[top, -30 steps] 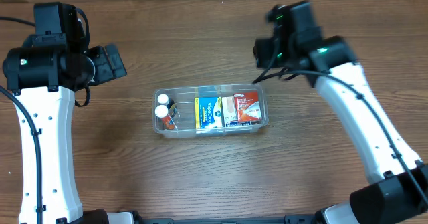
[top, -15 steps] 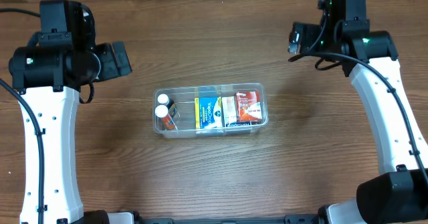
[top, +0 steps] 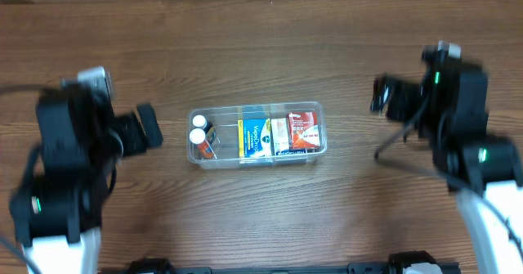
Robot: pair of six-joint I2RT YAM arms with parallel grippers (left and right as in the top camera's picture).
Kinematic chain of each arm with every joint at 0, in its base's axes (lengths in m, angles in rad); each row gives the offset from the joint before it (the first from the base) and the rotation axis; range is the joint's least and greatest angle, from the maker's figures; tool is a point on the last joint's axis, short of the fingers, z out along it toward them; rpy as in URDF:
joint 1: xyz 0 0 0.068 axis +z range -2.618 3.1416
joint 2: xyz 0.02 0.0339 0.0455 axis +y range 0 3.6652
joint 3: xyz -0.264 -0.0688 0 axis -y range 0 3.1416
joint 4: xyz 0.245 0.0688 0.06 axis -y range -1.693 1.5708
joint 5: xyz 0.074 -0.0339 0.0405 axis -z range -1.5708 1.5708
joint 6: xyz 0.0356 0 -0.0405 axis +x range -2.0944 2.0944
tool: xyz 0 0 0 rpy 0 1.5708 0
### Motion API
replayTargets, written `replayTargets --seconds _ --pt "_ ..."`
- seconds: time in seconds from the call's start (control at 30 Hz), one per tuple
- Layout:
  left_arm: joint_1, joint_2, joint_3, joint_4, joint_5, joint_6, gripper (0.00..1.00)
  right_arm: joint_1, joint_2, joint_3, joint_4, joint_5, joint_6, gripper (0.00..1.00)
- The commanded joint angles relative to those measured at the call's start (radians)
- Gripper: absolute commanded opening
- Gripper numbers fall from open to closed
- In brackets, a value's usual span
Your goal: Pack container
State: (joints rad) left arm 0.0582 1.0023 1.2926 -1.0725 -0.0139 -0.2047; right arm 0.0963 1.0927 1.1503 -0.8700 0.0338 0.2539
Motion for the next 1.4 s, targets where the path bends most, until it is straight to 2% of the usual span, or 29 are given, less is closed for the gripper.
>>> replayTargets --seconds 0.0,0.1,0.23,0.47,0.9,1.03,1.2,1.37 --pt "-0.009 -0.182 -0.17 0.056 0.011 -0.077 1.0 0.016 -0.179 -0.216 0.03 0.01 0.01 1.0" --pt "-0.009 -0.277 -0.237 0.052 0.011 -0.152 1.0 0.016 -0.298 -0.327 0.04 0.01 0.014 1.0" --pt "-0.009 -0.309 -0.251 0.027 0.011 -0.158 1.0 0.016 -0.376 -0.372 0.031 0.01 0.016 1.0" --pt "-0.009 -0.302 -0.251 -0.027 0.011 -0.158 1.0 0.016 -0.361 -0.372 0.023 0.01 0.015 1.0" --pt "-0.009 -0.302 -0.251 -0.028 0.011 -0.159 1.0 0.016 -0.294 -0.372 0.018 0.01 0.012 1.0" --pt "-0.009 -0.302 -0.251 -0.028 0.011 -0.158 1.0 0.016 -0.303 -0.38 0.062 -0.009 0.007 1.0" --pt "-0.009 -0.302 -0.251 -0.028 0.011 -0.158 1.0 0.016 -0.43 -0.449 0.133 -0.013 -0.058 1.0" --pt "-0.009 -0.302 -0.251 -0.028 0.011 -0.158 1.0 0.017 -0.703 -0.621 0.228 -0.014 -0.087 1.0"
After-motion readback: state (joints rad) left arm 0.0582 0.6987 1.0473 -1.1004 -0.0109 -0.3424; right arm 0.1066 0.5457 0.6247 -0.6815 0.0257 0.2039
